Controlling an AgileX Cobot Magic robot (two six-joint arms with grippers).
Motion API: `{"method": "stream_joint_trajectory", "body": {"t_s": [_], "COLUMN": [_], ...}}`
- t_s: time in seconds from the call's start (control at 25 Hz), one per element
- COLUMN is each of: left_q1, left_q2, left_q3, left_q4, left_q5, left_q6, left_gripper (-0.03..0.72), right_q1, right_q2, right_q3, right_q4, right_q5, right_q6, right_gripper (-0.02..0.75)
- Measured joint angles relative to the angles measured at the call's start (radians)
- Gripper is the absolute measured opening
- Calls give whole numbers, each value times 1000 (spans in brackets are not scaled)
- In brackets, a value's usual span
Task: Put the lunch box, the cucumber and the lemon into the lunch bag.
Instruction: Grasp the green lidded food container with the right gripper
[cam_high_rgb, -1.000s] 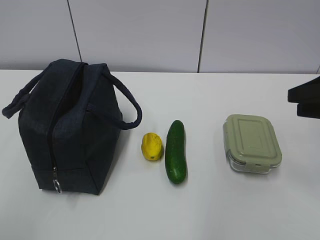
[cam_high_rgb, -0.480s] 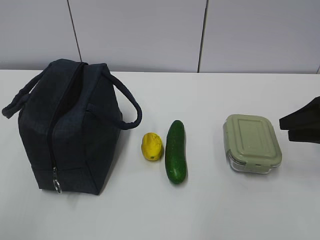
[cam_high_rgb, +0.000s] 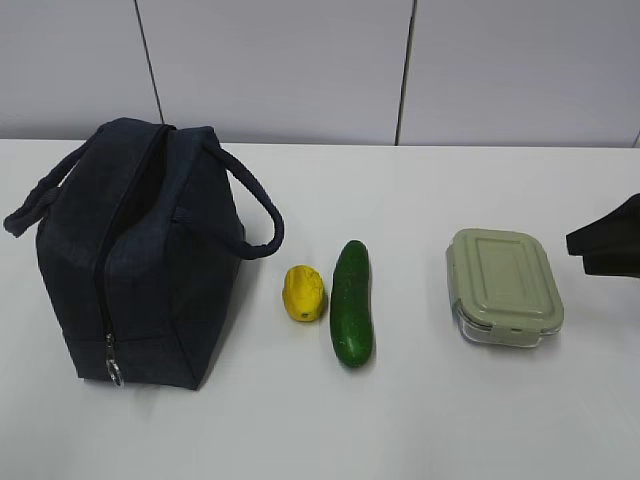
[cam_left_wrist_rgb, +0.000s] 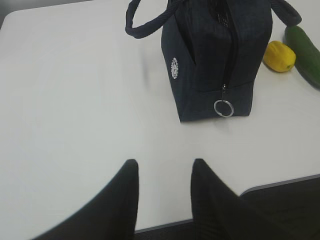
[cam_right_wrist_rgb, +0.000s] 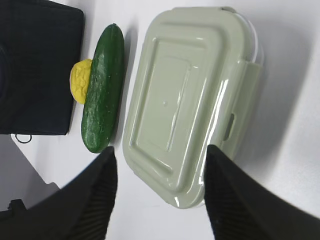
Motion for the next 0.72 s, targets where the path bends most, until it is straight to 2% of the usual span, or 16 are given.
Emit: {"method": "stream_joint_trajectory", "body": {"t_s": [0.12, 0.44, 0.72], "left_q1": [0, 0, 0], "left_q2": [0, 0, 0], "left_q3": [0, 0, 0], "left_q4": [0, 0, 0], "left_q5": [0, 0, 0], "left_q6": [0, 0, 0], "left_gripper": [238, 238, 238], "right_q1": [-2, -2, -2], "right_q2": [30, 95, 184], "right_q3": [-3, -24, -83], "right_q4": [0, 14, 19], "right_q5": [0, -2, -2], "right_q6": [-8, -40, -40], "right_gripper": [443, 596, 614]}}
